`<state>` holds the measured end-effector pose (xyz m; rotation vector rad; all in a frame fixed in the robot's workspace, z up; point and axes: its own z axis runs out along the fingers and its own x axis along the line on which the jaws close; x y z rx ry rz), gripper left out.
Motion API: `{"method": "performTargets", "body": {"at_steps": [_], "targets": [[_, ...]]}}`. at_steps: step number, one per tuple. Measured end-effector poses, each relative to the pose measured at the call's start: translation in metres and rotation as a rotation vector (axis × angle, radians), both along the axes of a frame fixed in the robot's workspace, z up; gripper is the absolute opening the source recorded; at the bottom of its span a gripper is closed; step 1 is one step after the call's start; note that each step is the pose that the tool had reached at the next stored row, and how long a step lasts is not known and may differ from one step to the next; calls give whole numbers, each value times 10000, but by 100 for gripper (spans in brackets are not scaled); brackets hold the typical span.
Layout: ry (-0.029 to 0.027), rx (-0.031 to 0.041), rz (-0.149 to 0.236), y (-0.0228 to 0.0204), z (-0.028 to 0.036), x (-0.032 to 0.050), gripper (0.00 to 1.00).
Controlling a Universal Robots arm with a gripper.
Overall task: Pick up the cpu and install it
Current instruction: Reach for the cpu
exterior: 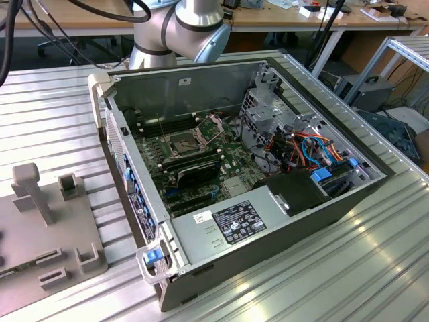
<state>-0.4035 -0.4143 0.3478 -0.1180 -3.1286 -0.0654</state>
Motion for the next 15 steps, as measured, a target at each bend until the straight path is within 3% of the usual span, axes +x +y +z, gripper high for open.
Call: {"method": "performTargets", "body": {"at_steps": [5,15], "targets": [[0,0,-2,-65,-2,-1,11],[-1,0,-3,-139,-117,-67,11]]}}
